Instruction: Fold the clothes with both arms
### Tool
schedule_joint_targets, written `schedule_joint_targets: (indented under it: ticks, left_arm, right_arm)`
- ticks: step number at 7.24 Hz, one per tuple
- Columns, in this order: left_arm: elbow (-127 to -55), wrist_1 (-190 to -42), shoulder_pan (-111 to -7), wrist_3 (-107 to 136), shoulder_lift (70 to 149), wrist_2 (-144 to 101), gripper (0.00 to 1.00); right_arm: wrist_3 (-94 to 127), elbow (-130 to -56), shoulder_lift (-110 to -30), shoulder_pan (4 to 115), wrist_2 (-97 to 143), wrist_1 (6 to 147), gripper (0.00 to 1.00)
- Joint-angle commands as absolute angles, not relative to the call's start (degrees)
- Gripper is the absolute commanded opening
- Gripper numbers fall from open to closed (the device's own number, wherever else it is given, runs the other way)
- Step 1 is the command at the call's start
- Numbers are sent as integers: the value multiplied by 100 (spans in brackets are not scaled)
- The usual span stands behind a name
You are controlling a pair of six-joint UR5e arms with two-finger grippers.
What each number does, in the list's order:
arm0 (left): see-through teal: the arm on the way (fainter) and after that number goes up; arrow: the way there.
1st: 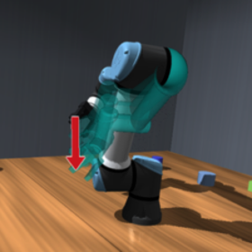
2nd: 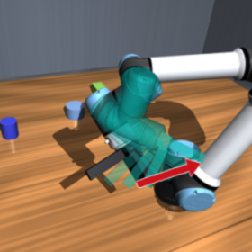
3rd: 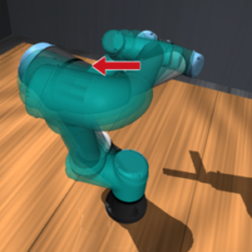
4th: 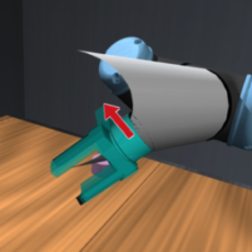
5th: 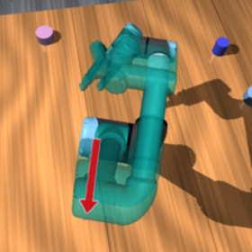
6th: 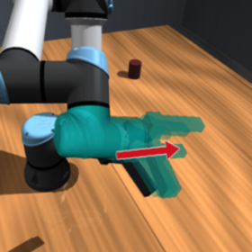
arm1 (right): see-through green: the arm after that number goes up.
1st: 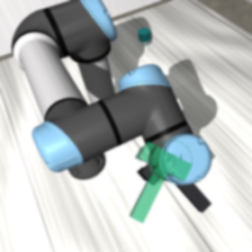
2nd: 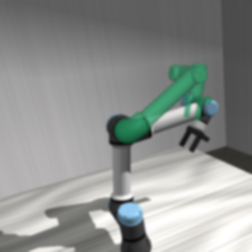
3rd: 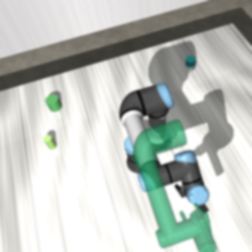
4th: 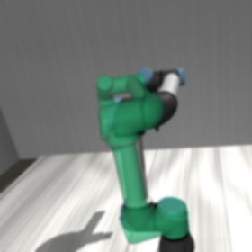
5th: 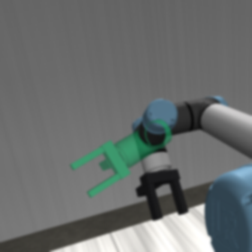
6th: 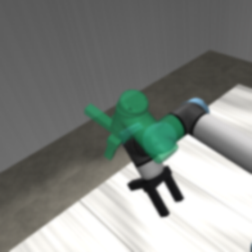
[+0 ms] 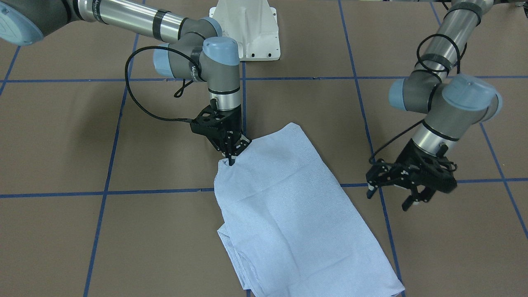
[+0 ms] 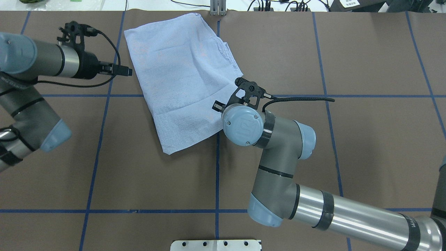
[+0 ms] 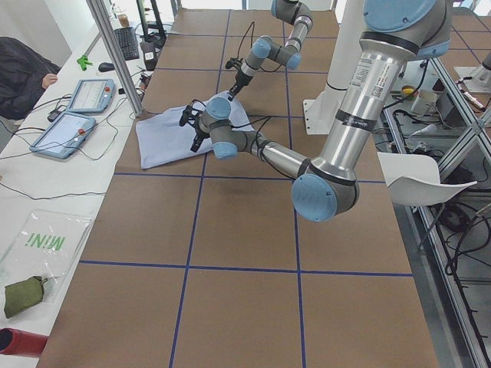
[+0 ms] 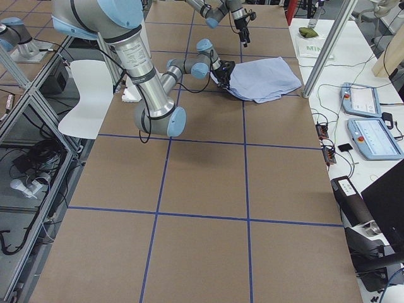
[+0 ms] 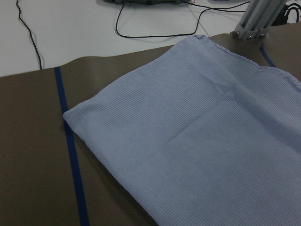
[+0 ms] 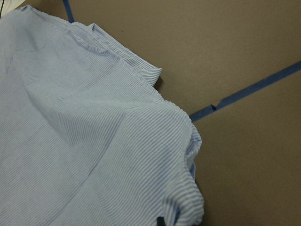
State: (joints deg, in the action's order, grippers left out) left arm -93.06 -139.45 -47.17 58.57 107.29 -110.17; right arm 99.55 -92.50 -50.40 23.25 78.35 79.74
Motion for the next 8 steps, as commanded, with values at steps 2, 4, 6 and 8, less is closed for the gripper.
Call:
schedule_joint_targets:
  ticks: [2,4,6,8]
  left_arm:
    - [-10538,-13948,-2889,8464,9975,-9648,100]
    - [-10494,-13940,-2304,9210,10071,-8904,82]
    - [-10328,-13931,-2163,10105,10204,-8877,59]
    - [-10074,-13931,-2110,10143,10353,-8772,62]
  right_arm:
    - [9976,-9554,-5106,2188,7778,8200,0]
    - [9976,-9554,-5115,2188,7770,8200,0]
    - [9976,-9554,-5124,2188,7743,8200,0]
    - [9976,-9554,-5115,2188,7743,8200,0]
